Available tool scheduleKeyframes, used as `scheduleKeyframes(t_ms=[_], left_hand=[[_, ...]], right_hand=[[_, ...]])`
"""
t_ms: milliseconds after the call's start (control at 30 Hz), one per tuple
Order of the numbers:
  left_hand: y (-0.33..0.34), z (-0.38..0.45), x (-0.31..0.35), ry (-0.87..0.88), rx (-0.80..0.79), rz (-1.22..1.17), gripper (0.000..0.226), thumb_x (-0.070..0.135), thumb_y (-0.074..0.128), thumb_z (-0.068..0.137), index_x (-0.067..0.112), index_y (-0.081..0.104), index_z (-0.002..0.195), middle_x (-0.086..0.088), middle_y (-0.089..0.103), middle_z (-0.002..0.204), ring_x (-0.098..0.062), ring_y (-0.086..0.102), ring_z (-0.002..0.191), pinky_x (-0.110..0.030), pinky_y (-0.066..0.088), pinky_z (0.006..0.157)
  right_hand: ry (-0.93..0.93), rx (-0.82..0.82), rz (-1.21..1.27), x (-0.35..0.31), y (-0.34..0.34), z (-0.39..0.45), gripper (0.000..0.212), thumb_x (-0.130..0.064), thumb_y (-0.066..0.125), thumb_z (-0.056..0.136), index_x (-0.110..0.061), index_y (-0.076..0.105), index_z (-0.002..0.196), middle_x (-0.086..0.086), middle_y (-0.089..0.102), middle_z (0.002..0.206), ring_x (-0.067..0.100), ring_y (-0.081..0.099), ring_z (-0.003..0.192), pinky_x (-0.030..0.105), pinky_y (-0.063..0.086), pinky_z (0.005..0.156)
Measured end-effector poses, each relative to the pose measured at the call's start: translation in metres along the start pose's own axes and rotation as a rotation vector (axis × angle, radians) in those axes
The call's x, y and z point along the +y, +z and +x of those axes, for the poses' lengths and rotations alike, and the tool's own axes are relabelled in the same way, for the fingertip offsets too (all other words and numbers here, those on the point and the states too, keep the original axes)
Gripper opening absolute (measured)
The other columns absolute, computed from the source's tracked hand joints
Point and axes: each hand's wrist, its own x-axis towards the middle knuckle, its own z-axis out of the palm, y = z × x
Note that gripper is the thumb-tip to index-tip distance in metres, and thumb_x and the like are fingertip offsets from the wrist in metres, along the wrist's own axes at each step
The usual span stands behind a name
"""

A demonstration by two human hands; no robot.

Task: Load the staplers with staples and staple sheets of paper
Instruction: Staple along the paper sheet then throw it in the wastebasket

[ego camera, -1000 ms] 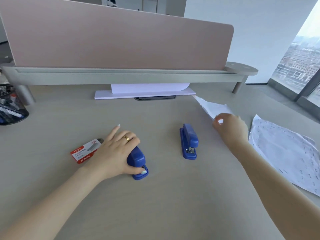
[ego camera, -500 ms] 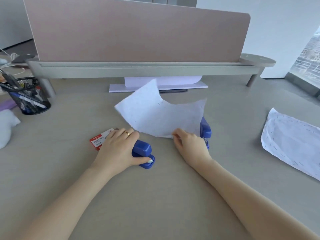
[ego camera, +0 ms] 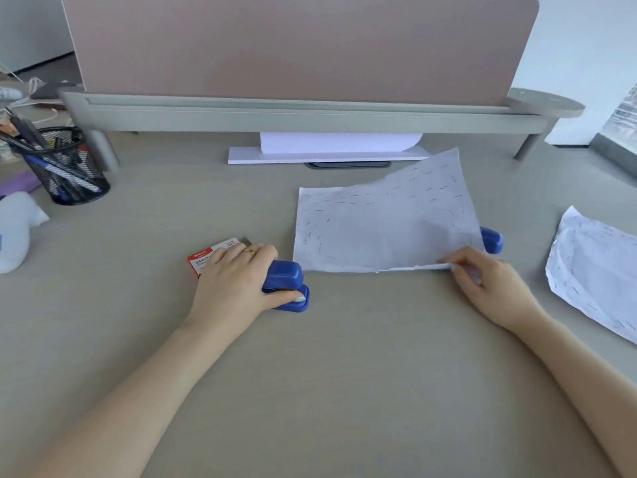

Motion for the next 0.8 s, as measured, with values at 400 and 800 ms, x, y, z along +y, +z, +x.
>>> scheduleKeyframes(t_ms=[400, 800], left_hand=[[-0.002, -0.001, 0.005, -0.081, 0.068, -0.072, 0.046, 0.053, 0.059, 0.068, 0.009, 0.049, 0.073, -0.003, 0.055, 0.060, -0.027, 0.052, 0.060, -0.032, 0.036, 0.057], [-0.011, 0.004, 0.010, -0.277, -0.019, -0.310, 0.030, 0.040, 0.067, 0.068, 0.020, 0.049, 0.082, 0.007, 0.058, 0.078, -0.016, 0.052, 0.077, -0.030, 0.036, 0.058]], right_hand=[[-0.457, -0.382, 0.054, -0.098, 0.059, -0.001, 0.087, -0.069, 0.054, 0.065, -0.033, 0.031, 0.140, -0.020, 0.027, 0.147, 0.000, 0.018, 0.139, 0.025, 0.008, 0.116], [-0.726, -0.070, 0.042, -0.111, 0.064, -0.017, 0.035, -0.010, 0.050, 0.074, -0.019, 0.070, 0.100, -0.010, 0.071, 0.107, 0.007, 0.058, 0.088, 0.021, 0.050, 0.072]])
